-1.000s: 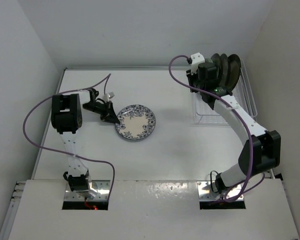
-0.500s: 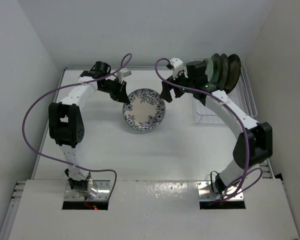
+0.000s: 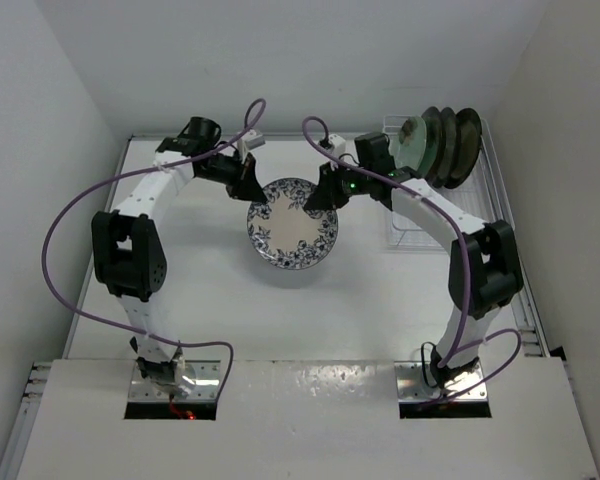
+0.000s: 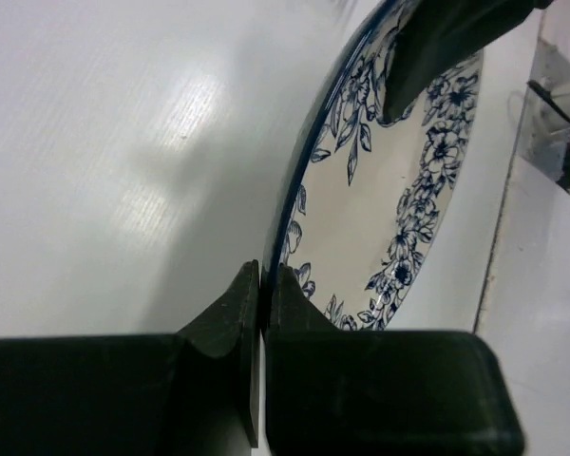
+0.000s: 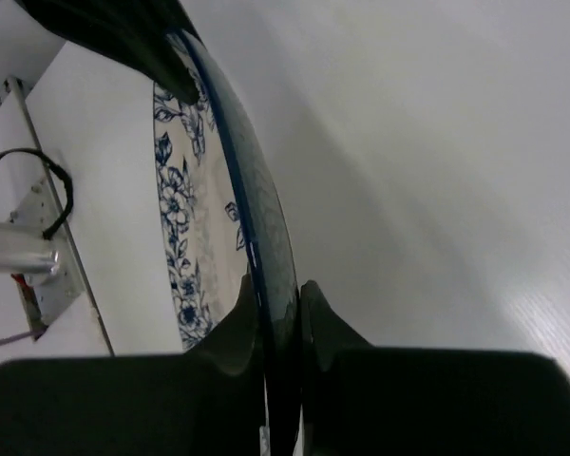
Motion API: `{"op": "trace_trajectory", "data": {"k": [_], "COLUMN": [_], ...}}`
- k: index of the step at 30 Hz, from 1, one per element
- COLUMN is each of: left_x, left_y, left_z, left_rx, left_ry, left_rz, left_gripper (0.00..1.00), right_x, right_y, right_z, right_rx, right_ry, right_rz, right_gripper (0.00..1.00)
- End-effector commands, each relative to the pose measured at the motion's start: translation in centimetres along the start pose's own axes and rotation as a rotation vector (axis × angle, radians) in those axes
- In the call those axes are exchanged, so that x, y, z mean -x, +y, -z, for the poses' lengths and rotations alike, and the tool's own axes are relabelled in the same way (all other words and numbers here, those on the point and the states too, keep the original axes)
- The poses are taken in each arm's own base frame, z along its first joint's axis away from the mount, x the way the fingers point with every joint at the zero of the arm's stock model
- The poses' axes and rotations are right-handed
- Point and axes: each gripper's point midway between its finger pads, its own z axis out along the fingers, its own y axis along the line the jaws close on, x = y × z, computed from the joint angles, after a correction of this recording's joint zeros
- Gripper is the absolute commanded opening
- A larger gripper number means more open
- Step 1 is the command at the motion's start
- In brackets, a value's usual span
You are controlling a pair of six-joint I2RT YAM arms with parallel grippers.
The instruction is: Load the plates into the dish rack
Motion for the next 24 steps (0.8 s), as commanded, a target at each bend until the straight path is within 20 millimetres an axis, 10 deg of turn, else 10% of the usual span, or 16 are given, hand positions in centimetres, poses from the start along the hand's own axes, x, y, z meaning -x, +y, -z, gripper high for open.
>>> {"op": "trace_trajectory", "data": {"k": [1,3,8,14,19,24], "left_x": [3.7,3.8,2.9,2.4,1.7,0.7], "left_y": [-5.0,-4.1,-0.8,4.1,5.4,5.0], "left_z": [1.0,1.1,1.5,4.2,5.7,5.6], "left_rx": [-0.187,-0.162,-0.026,0.236,0.316,0.311], "left_ry": [-0.114,-0.11,-0.059,-0.027,-0.019,-0.01], "left_rz": [0.0,0.011,0.088,0.126,0.14,0.152], "left_gripper": [0.0,0.0,1.0,1.0,1.0,1.0], "right_x": [2.1,2.6,6.2,13.5,20.6,21.8], "right_y": [-0.3,0.5,0.0,-4.3,-6.8,-10.3], "right_z": [0.1,0.6,4.3,14.9,30.7,44.7], "right_rx": [-0.003,0.018,-0.095,-0.419,-0.862,-1.38], "right_ry": [-0.074,-0.095,-0.228,-0.483,-0.702,-0.846], "right_rz": [0.001,0.023,0.082,0.101,0.239,0.289], "right_gripper": [0.0,0.0,0.0,0.0,0.0,0.0]}}
